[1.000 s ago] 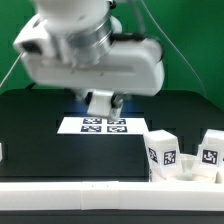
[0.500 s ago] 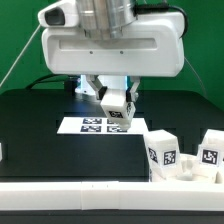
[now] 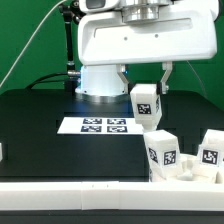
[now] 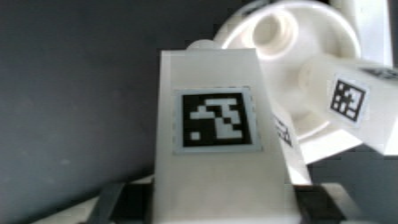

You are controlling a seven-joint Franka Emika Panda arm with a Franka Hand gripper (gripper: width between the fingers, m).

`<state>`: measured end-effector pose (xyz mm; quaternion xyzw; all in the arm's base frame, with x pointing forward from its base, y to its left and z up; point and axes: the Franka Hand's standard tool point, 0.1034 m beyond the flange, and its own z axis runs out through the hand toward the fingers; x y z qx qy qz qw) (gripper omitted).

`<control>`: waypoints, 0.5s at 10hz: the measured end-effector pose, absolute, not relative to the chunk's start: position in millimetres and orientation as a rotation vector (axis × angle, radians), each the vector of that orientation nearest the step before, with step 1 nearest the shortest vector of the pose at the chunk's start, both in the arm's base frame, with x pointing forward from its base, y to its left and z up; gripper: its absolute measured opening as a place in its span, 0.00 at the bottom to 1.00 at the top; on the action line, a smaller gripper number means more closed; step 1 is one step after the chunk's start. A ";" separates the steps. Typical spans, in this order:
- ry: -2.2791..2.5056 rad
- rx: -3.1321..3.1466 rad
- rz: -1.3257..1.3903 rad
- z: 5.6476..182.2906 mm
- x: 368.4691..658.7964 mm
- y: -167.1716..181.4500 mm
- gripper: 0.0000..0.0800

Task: Assemble stool

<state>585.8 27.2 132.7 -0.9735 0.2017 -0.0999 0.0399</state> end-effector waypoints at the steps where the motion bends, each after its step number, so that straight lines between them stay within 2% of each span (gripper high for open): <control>1: 0.611 -2.982 -0.363 131.8 586.1 29.6 0.42; 3: 0.556 -3.007 -0.351 129.8 589.0 39.3 0.42; 5: 0.491 -3.015 -0.345 136.1 599.3 60.1 0.42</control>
Offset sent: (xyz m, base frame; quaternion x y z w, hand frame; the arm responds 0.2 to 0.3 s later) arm 0.0261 0.0230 0.0054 -0.0452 0.0060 -0.1183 0.9919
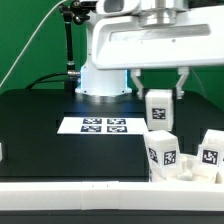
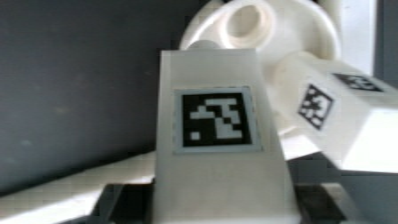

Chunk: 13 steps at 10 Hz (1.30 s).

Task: Assemble stool

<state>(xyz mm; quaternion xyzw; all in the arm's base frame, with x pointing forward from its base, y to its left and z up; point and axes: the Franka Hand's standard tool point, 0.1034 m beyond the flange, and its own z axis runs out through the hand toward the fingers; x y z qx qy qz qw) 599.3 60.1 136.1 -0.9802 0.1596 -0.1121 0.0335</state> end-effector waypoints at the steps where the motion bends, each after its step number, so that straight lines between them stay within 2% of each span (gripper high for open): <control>1: 0.524 -2.998 -0.351 138.3 600.6 59.8 0.42; 4: 0.506 -3.008 -0.348 135.4 600.0 61.4 0.42; 7: 0.363 -3.051 -0.361 130.2 605.1 90.6 0.42; 10: 0.372 -3.052 -0.360 129.1 604.7 86.7 0.42; 13: 0.358 -3.062 -0.386 116.2 600.1 84.7 0.42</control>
Offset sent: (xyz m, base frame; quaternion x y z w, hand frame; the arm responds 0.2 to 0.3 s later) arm 0.0000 0.0000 0.0000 0.0000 0.0000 0.0000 1.0000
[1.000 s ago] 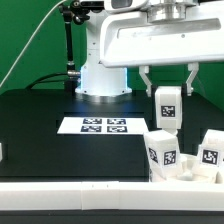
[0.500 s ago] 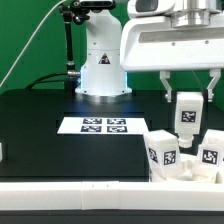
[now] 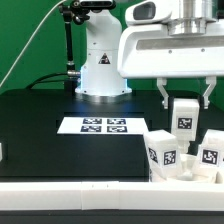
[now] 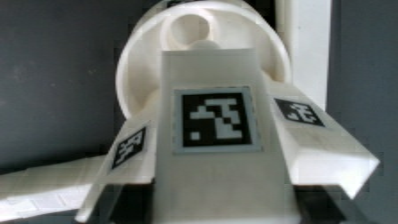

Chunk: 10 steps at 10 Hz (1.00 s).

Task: Assemble stool

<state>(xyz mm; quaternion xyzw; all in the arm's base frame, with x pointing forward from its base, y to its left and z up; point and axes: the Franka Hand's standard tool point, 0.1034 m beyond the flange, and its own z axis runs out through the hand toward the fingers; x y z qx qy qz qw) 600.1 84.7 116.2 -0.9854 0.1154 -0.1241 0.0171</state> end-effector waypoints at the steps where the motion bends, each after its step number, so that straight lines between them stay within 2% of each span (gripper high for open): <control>1: 0.358 -3.064 -0.383 114.9 599.6 84.5 0.42; 10: 0.355 -3.082 -0.356 98.5 591.0 83.1 0.42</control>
Offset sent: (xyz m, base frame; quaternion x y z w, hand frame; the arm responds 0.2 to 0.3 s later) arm -0.0040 -0.0006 -0.0033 -0.0015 0.0087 0.0024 1.0000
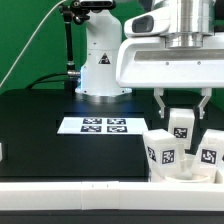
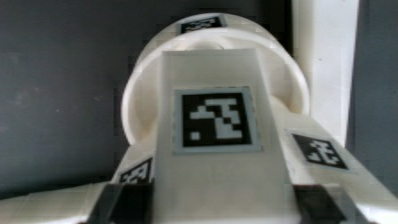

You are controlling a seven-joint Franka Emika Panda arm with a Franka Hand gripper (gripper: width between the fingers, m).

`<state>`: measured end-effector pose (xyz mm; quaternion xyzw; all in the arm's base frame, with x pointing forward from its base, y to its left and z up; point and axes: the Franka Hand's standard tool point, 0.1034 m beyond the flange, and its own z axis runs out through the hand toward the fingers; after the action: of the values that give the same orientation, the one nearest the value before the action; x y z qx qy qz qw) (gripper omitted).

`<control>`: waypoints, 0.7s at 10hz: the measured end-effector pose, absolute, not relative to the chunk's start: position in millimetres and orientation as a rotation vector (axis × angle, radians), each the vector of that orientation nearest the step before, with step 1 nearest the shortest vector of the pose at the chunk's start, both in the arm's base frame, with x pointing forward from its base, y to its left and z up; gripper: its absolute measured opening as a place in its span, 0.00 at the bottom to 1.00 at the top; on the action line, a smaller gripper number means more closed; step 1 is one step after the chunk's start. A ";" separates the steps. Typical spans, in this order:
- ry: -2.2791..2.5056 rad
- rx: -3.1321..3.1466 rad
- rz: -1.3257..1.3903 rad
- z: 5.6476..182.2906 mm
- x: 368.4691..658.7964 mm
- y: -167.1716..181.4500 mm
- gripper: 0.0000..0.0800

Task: Assemble stool

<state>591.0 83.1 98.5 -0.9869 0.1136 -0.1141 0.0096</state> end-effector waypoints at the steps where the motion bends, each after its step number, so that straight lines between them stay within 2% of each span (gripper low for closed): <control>1: 0.354 -3.083 -0.355 97.3 590.6 83.0 0.42; 7: 0.330 -3.065 -0.549 87.5 589.5 81.2 0.42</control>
Offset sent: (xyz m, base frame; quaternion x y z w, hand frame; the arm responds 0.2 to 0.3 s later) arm -0.0107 0.0000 -0.0119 0.0001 0.0543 0.0126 0.9984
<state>589.5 81.2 87.5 -0.9789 0.1054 -0.1752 0.0051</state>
